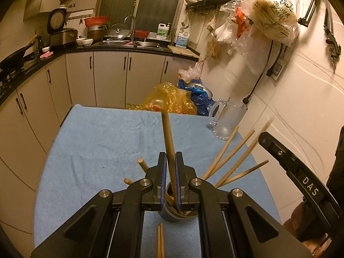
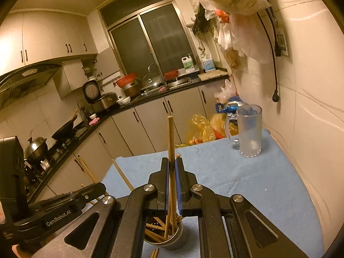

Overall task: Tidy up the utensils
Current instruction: 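Lower the chopsticks into the black cup and open both tools, then move both open tools back toward the last chopsticks on the cloth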

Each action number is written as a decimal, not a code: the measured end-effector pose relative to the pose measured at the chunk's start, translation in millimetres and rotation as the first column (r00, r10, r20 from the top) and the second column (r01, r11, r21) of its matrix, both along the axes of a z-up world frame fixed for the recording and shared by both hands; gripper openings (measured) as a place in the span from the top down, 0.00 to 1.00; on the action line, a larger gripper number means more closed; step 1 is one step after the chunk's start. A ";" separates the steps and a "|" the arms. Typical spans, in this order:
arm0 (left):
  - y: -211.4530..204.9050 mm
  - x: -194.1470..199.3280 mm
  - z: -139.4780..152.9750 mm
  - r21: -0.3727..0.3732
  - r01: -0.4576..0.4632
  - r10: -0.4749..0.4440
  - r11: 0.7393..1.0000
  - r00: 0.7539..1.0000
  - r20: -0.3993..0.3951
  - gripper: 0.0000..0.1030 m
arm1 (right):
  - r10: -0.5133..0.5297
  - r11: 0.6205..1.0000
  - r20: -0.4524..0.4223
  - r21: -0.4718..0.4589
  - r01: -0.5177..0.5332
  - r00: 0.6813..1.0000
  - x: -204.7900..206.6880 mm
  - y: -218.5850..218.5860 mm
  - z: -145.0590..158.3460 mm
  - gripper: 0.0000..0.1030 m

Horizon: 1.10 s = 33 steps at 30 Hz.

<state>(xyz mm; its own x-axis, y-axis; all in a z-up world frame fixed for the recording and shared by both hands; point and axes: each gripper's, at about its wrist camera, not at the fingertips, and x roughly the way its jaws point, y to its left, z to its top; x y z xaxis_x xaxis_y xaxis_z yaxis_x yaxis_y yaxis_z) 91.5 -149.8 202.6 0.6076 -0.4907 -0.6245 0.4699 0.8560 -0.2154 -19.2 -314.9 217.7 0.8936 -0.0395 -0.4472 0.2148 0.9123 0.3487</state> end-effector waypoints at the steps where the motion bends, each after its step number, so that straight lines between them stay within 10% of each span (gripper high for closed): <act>1: 0.3 -0.9 0.9 -0.001 0.002 -0.002 1.000 1.000 0.003 0.91 | 0.000 1.000 -0.001 0.001 0.000 1.000 0.6 -0.6 0.1 0.91; 5: 3.0 -7.0 7.6 -0.015 0.000 0.000 1.000 1.000 0.028 0.75 | -0.009 1.000 0.015 -0.003 0.009 1.000 -1.5 -1.1 2.7 0.86; 22: 41.5 -61.6 41.4 -0.070 -0.025 0.035 0.997 0.990 0.137 0.70 | -0.063 0.996 0.088 0.063 0.058 0.994 -69.4 -6.0 14.4 0.71; 33: 92.0 -115.5 -21.7 -0.058 -0.040 0.044 0.998 0.996 0.079 0.67 | 0.028 0.993 -0.078 0.116 -0.018 0.997 -106.7 21.9 -75.5 0.69</act>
<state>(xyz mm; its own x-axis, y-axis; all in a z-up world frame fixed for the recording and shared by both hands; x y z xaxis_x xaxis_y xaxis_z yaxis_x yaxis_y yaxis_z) -24.1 -57.8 180.9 0.6756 -0.4967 -0.5448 0.4516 0.8629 -0.2267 -126.0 -292.9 142.2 0.8553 0.0366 -0.5168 0.2252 0.8720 0.4345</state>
